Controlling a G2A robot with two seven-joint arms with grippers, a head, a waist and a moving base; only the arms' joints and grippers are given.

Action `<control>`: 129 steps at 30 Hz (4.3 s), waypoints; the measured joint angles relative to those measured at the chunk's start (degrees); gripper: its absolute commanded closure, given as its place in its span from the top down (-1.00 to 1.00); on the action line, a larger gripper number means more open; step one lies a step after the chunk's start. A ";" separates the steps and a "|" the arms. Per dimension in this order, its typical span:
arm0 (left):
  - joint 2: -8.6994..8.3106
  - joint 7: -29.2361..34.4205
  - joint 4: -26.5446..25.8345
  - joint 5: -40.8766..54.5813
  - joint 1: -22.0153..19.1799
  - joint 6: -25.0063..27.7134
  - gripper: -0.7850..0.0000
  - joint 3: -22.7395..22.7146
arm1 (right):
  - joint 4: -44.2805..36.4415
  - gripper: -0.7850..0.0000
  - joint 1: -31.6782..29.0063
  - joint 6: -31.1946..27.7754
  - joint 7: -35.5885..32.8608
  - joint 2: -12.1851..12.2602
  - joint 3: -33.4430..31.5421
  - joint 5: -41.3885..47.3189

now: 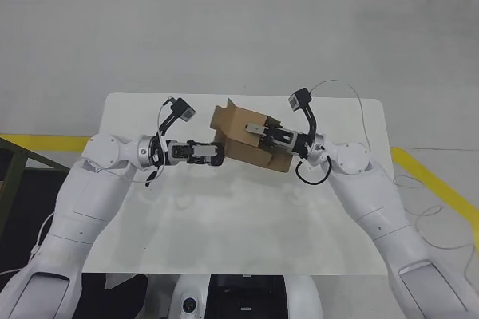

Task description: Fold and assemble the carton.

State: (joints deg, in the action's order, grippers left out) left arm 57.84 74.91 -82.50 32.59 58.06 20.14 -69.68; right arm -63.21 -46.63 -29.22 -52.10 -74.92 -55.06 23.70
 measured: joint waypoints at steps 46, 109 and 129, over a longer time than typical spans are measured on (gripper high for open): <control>0.25 -2.69 -0.38 -3.21 -0.45 0.65 1.00 1.10 | -1.02 -1.00 -0.57 2.48 1.05 -1.70 1.51 -0.37; 0.08 -37.10 6.96 -32.55 2.33 37.92 1.00 -8.77 | -1.22 -1.00 -1.43 3.46 -13.38 1.23 -3.96 -5.60; -3.68 -62.17 2.48 -65.45 3.07 37.87 1.00 -3.65 | -1.22 -1.00 -1.43 3.46 -13.38 1.23 -3.96 -5.60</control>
State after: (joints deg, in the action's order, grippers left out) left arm 54.16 12.75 -80.02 -32.86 61.12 58.00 -73.34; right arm -64.43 -48.06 -25.76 -65.48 -73.68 -59.02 18.10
